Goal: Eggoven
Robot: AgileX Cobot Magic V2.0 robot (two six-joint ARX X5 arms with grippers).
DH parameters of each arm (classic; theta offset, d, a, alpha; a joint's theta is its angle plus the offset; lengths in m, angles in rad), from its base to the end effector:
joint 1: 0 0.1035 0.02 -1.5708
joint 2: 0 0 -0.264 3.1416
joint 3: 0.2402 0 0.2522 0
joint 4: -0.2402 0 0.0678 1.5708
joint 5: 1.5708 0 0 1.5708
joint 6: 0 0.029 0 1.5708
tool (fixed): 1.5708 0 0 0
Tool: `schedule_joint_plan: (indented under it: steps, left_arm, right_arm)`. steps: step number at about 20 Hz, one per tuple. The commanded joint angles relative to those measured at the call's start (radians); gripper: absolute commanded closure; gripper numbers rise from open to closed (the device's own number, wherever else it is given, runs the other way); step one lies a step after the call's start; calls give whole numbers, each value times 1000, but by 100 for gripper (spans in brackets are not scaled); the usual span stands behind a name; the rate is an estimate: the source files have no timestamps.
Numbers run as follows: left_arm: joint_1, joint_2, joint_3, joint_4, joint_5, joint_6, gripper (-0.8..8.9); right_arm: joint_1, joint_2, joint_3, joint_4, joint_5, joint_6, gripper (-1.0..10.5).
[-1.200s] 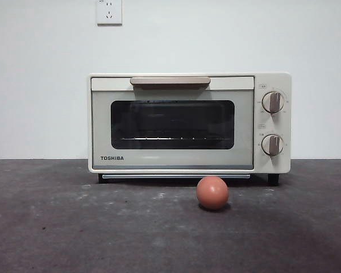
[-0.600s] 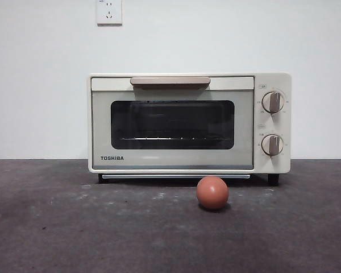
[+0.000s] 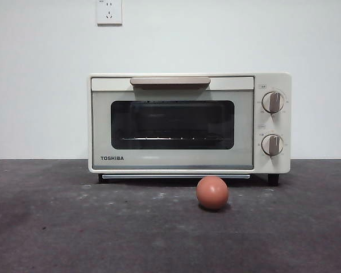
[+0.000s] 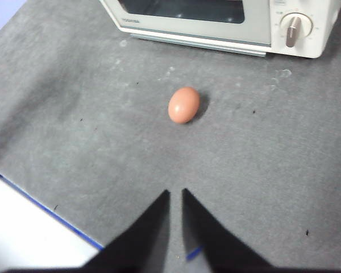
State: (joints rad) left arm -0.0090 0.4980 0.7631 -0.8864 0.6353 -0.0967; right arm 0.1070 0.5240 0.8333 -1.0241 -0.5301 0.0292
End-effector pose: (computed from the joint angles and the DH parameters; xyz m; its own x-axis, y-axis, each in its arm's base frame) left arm 0.0827 -0.0180 0.2986 0.6491 -0.5993 -0.4685 0.4313 0.7973 -0.4223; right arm 0.0746 0.0228 0.3065 0.5939 0.5723 -0.5655 -0.4526 0.8187 0.3533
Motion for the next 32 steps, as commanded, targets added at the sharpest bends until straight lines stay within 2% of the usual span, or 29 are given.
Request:
schedule_joint_plan:
  steps: [1, 2, 3, 7, 9, 12, 15, 19, 24, 27, 32]
  left_arm:
    - [0, 4, 19, 10, 14, 18, 806]
    - [0, 4, 19, 10, 19, 18, 806]
    - [0, 3, 19, 10, 21, 18, 806]
    - [0, 3, 19, 10, 28, 17, 806]
    - [0, 3, 19, 10, 28, 17, 806]
    - [0, 3, 19, 11, 27, 18, 806]
    - [0, 3, 19, 11, 28, 18, 806]
    - [0, 3, 19, 11, 28, 18, 806]
    - [0, 3, 19, 12, 27, 18, 806]
    - [0, 4, 19, 13, 27, 18, 806]
    - [0, 4, 19, 12, 27, 18, 806]
  right_arm:
    - [9, 4, 17, -2, -5, 15, 689]
    - [10, 5, 17, -11, -5, 38, 572]
    - [11, 11, 17, -25, -15, 47, 531]
    - [32, 50, 17, -35, -28, 51, 532]
    - [50, 85, 17, -2, -28, 76, 532]
    - [101, 171, 17, 85, -28, 118, 544]
    - [199, 299, 18, 222, -10, 179, 545]
    - [344, 489, 18, 417, 117, 262, 545]
    - [460, 724, 28, 585, 286, 328, 545]
    - [504, 864, 90, 601, 376, 330, 545]
    - [539, 1062, 197, 595, 450, 330, 545]
